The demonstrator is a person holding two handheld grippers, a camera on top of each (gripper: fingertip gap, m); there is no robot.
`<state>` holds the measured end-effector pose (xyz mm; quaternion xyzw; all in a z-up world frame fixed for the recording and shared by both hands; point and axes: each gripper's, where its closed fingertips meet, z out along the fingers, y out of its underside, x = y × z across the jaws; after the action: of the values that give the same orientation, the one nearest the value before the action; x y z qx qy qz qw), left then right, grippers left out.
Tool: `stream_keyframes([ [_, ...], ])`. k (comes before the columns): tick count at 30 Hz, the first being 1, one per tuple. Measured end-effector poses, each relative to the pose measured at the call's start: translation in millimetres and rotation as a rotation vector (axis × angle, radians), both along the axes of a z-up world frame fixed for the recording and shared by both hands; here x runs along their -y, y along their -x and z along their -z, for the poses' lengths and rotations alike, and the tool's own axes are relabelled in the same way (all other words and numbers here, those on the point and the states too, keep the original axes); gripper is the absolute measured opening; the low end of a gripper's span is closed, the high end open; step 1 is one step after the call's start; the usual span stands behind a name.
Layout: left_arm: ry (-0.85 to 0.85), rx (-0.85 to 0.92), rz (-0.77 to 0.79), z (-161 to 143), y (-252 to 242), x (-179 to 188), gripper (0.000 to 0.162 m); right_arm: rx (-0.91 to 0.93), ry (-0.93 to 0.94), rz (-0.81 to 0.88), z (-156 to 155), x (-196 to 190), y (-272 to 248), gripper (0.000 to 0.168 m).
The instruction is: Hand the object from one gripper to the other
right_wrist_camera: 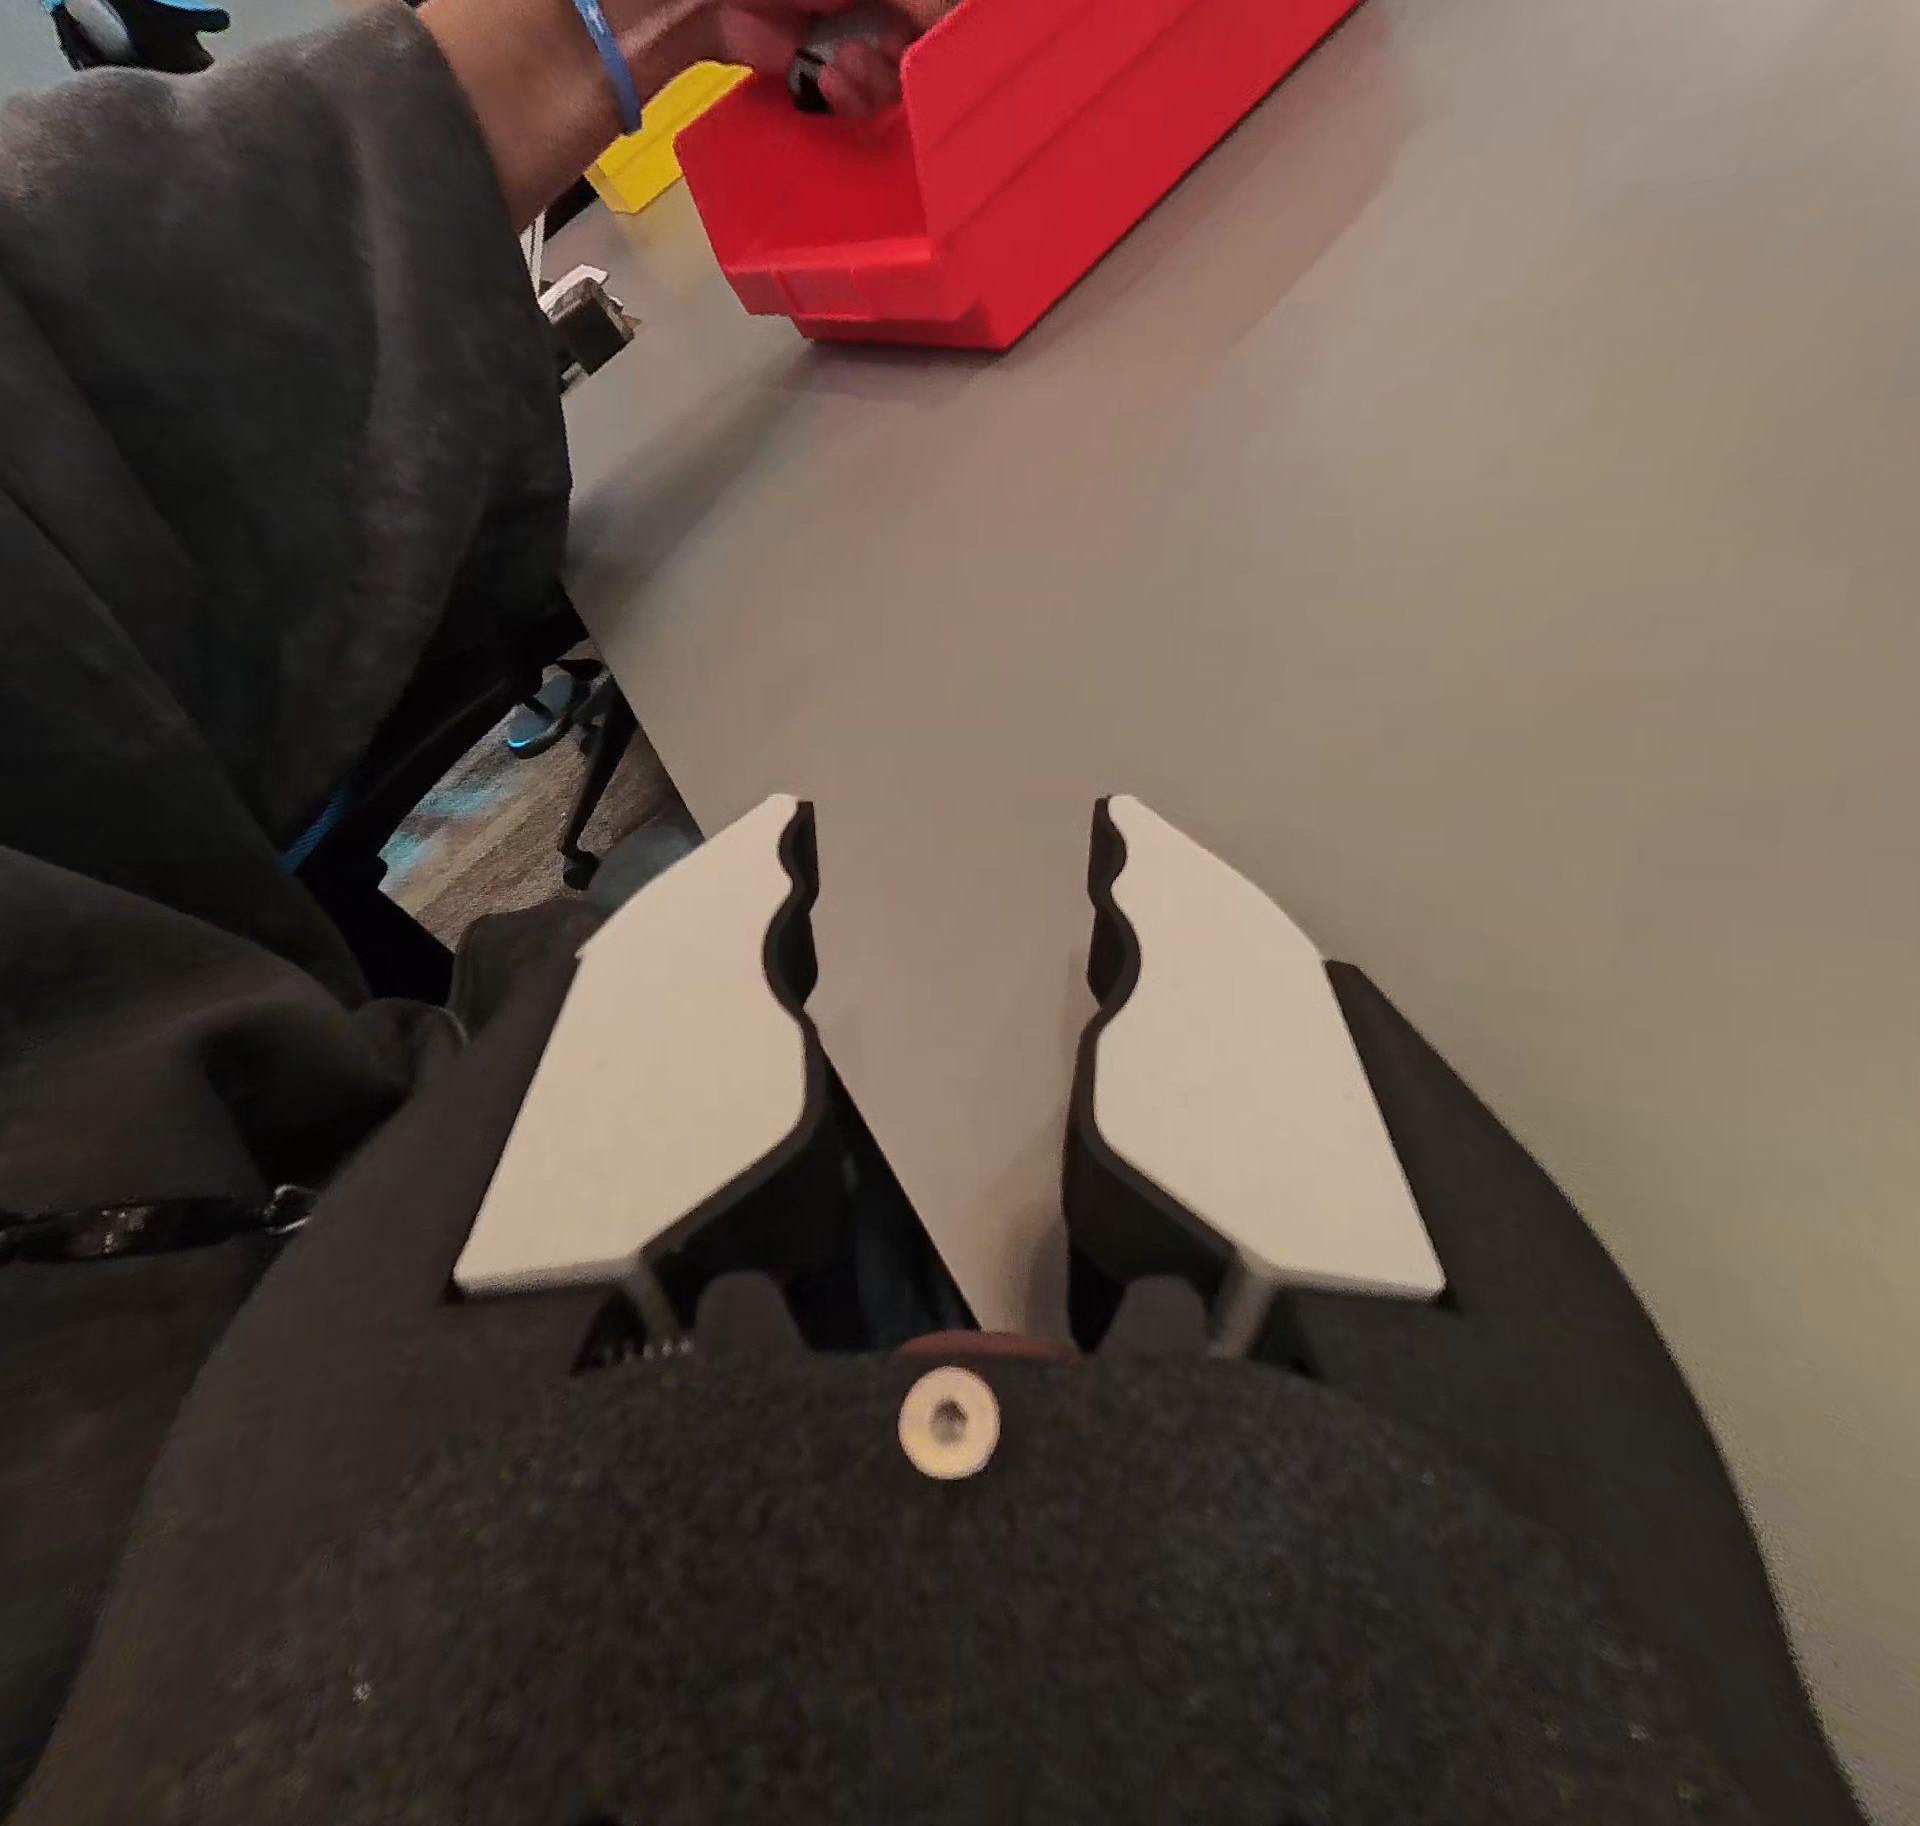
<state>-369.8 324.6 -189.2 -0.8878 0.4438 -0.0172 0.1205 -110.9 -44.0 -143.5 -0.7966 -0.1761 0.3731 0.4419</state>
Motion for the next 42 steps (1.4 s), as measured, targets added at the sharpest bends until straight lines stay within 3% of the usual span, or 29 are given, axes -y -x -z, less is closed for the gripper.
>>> stream_keyframes([
  [3,0.023,0.113,-0.041,-14,-4,8,0.07,0.02,-0.003,-0.018,2,2,4,0.049],
  [7,0.096,0.549,-0.172,-68,-30,38,0.07,0.098,-0.099,-0.03,-4,-3,-2,0.05],
  [12,0.354,1.166,-0.275,-153,-78,103,0.07,0.18,-0.315,-0.046,-35,-43,-11,0.056],
  [16,0.621,1.416,-0.269,-183,-131,157,0.07,0.207,-0.459,-0.127,-69,-86,5,0.056],
  [21,0.871,1.43,-0.191,-179,-193,222,0.07,0.264,-0.615,-0.199,-112,-130,35,0.051],
  [25,0.95,1.419,-0.147,-179,-212,247,0.07,0.227,-0.672,-0.275,-128,-125,55,0.045],
  [28,1.033,1.394,-0.105,-177,-219,265,0.07,0.22,-0.697,-0.285,-125,-120,59,0.031],
  [32,1.048,1.414,-0.091,-171,-221,277,0.07,0.259,-0.676,-0.305,-117,-110,54,0.031],
  [34,1.011,1.419,-0.075,-164,-214,284,0.071,0.278,-0.665,-0.273,-119,-109,46,0.031],
  [37,0.804,1.342,-0.071,-135,-202,295,0.065,0.309,-0.624,-0.174,-137,-122,6,0.031],
  [40,0.621,1.22,0.015,-105,-193,327,0.059,0.27,-0.516,0.064,-174,-149,-75,0.031],
  [42,0.489,1.118,0.05,-81,-185,343,0.059,0.347,-0.289,0.217,-162,-168,-140,0.031],
])
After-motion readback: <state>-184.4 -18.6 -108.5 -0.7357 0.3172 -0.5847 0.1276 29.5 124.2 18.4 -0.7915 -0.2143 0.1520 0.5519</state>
